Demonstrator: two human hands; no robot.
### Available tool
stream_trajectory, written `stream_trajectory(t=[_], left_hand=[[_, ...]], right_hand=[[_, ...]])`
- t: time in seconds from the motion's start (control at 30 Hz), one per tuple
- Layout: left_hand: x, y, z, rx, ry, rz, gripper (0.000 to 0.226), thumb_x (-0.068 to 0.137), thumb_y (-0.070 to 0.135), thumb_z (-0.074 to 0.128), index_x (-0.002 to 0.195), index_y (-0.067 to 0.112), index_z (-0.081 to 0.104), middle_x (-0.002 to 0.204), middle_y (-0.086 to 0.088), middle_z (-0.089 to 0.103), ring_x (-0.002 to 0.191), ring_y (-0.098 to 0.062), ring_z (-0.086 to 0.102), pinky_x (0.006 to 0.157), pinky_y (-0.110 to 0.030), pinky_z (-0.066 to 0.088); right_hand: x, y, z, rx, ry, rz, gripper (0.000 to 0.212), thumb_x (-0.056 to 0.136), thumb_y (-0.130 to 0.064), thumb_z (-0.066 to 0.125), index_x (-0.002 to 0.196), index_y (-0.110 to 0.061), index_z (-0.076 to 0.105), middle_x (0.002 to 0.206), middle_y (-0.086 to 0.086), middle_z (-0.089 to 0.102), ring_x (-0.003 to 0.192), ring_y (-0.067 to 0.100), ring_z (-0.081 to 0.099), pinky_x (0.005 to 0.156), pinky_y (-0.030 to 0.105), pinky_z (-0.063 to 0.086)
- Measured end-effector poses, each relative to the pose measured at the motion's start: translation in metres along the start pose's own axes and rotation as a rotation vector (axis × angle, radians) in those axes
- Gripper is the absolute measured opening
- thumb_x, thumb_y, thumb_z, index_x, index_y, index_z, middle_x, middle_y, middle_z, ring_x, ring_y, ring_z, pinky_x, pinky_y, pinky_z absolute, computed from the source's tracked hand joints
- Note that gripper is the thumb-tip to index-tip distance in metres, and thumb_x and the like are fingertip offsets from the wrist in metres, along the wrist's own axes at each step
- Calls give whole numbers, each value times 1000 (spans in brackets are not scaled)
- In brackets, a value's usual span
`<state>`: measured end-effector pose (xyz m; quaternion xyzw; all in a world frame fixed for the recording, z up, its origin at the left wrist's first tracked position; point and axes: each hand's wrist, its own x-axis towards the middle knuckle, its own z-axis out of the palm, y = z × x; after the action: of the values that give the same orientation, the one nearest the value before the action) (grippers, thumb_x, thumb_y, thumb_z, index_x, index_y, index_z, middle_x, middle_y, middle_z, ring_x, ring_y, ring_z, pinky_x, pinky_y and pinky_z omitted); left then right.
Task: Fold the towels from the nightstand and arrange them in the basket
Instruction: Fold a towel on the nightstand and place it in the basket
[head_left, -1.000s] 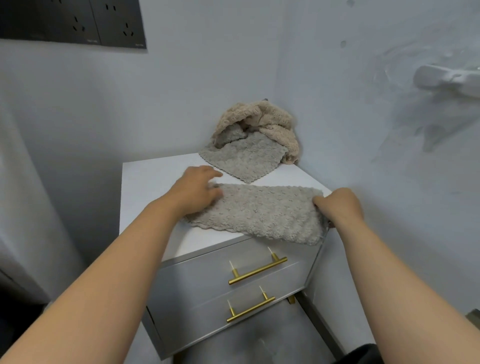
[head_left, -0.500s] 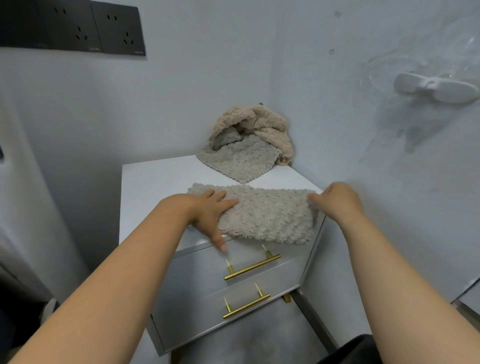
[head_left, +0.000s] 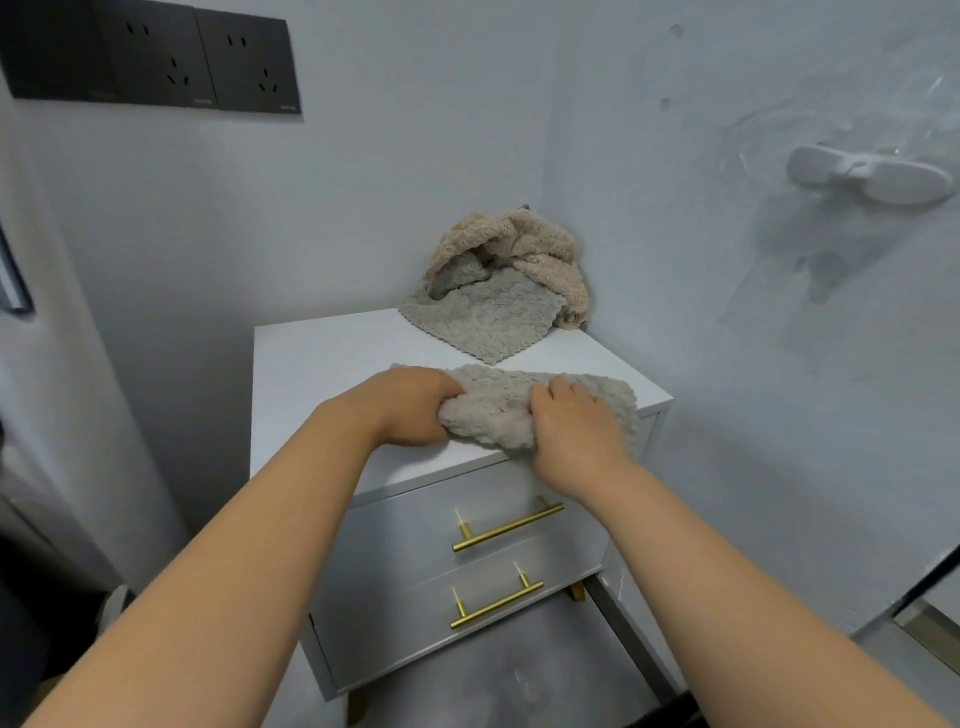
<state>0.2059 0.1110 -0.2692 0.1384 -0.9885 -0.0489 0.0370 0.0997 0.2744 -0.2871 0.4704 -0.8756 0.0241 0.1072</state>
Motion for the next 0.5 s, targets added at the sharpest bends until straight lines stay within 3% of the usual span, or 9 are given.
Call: stream_trajectory(t=[0.1,0.17,0.3,0.4,0.5], left_hand=[[-5,-15,-11,-21,106,-99,10,80,11,58,73,19,60,75,1,61,79,-24,56,62,-28,38],[-9,-25,-18,-264,250,-201,21,78,12,65,60,15,54,60,2,51,66,-20,48,54,-27,32],[-17,-30,-24,-1047,496,-343,8,81,11,72,75,14,67,73,-2,65,68,-15,60,62,-20,49],[-15,-19,-29,-1296,569,-376,4,89,15,65,85,14,66,74,-1,70,65,-16,67,52,-20,52],[-9,-18,-33,-1416,577,-399,12,92,19,61,102,12,66,89,-1,72,71,-10,70,57,-20,55]], right_hand=[[9,19,-14,28,102,137,31,82,-11,54,112,-11,53,115,10,53,108,30,48,85,37,37],[13,37,-18,113,199,259,19,81,-10,52,100,-11,57,107,12,59,102,33,53,79,35,35],[15,58,-19,541,429,419,8,86,-13,53,88,-9,59,81,9,61,85,33,57,67,31,34],[19,58,-35,836,659,421,9,87,-17,62,93,-10,61,84,-1,58,79,16,51,63,21,32],[28,55,-45,933,811,396,13,87,-16,64,99,-12,62,91,-4,59,84,9,51,67,10,32]])
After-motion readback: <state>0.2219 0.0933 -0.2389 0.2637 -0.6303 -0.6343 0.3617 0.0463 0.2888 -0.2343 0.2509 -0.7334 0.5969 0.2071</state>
